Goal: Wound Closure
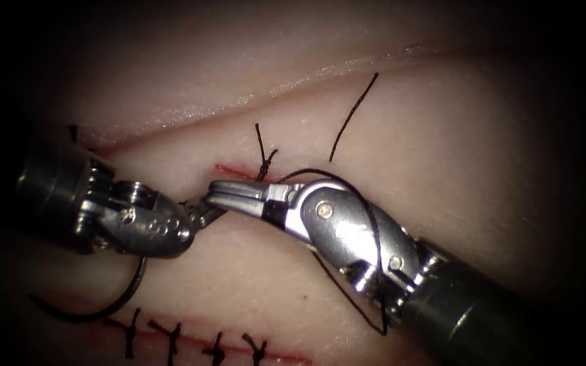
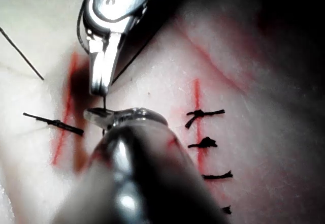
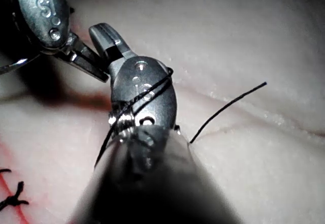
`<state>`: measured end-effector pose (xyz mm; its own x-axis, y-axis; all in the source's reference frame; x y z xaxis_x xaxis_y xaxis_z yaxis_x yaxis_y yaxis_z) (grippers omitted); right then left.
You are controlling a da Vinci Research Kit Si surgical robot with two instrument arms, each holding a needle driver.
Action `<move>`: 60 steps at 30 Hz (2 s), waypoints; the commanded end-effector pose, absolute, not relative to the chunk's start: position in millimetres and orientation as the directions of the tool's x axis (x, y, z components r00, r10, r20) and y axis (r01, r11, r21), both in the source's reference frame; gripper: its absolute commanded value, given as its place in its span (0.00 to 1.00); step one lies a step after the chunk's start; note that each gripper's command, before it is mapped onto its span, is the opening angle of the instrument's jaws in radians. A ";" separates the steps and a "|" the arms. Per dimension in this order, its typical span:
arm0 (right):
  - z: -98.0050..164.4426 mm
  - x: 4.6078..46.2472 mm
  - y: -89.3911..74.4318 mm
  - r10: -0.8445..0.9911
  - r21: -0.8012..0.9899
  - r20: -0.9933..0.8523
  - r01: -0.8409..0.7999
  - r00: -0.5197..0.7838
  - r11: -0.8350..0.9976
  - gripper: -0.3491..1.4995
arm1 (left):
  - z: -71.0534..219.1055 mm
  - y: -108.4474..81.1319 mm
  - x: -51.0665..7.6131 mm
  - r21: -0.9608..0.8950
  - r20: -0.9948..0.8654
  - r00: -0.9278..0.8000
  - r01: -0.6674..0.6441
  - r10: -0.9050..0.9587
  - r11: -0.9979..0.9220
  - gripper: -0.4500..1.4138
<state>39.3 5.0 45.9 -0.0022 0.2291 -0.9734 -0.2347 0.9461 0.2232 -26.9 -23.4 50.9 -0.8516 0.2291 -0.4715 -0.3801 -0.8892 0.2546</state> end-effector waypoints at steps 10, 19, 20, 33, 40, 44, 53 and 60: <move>48.3 40.0 6.3 0.252 0.190 -0.960 -0.380 0.119 0.905 0.85 | 47.5 -26.2 -28.3 0.265 -0.466 -0.851 -0.397 0.244 -0.879 0.00; 48.7 40.1 5.1 0.251 0.177 -0.937 -0.290 0.242 0.940 0.84 | 43.2 -25.2 -27.3 0.289 -0.477 -0.846 -0.407 0.239 -0.866 0.00; 48.7 40.1 5.1 0.251 0.177 -0.937 -0.290 0.242 0.940 0.84 | 43.2 -25.2 -27.3 0.289 -0.477 -0.846 -0.407 0.239 -0.866 0.00; 50.7 40.3 2.5 0.230 0.214 -0.924 -0.085 0.305 0.973 0.72 | 43.6 -21.4 -27.3 0.362 -0.418 -0.900 -0.287 0.121 -0.887 0.00; 50.5 40.5 1.2 0.248 0.276 -0.914 0.044 0.322 0.960 0.64 | 46.6 -19.3 -26.6 0.441 -0.280 -0.959 -0.090 -0.041 -0.893 0.00; 50.4 40.5 1.1 0.255 0.292 -0.920 0.088 0.297 0.952 0.64 | 47.6 -18.7 -26.5 0.445 -0.255 -0.963 -0.037 -0.087 -0.895 0.00; 50.0 40.0 1.1 0.307 0.330 -0.936 0.122 0.175 0.936 0.63 | 50.7 -18.1 -26.8 0.440 -0.209 -0.967 0.039 -0.144 -0.897 0.00; 49.3 39.5 2.3 0.345 0.347 -0.938 0.102 0.041 0.932 0.61 | 52.7 -19.5 -27.2 0.434 -0.187 -0.969 0.067 -0.162 -0.899 0.00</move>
<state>38.5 2.7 48.6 0.0181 0.3498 -0.9367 0.0953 0.9320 0.3498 -27.0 -19.4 52.5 -0.9696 -0.1647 -0.1808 0.0724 -0.8994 0.4311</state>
